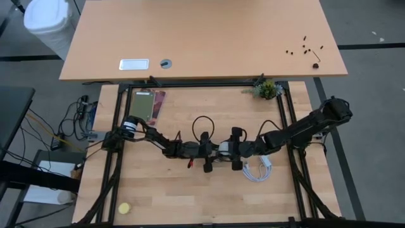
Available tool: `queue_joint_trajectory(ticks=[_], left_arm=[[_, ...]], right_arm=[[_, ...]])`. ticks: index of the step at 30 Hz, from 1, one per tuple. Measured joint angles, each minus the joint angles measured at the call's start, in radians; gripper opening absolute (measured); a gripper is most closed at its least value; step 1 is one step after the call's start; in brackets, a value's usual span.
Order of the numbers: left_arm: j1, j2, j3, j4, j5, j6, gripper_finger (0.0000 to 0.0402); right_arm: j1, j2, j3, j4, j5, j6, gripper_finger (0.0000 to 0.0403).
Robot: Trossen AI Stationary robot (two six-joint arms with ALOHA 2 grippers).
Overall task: Screw lightbulb
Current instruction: Remove the white lightbulb from the desk lamp
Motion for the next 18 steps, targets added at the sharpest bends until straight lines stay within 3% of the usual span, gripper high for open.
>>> queue_joint_trajectory(ticks=[4,9,18], left_arm=[[0.0,0.003,-0.003,0.006,-0.004,-0.011,0.0188],[0.002,0.002,-0.004,0.011,-0.004,-0.001,0.0188],[0.002,0.002,-0.004,0.012,-0.062,-0.039,0.0188]], right_arm=[[0.001,-0.036,0.009,-0.064,-0.017,0.047,0.0281],[0.001,-0.043,0.126,-0.353,-0.026,0.153,0.0311],[-0.012,0.011,0.45,-0.848,-0.116,0.575,0.0309]])
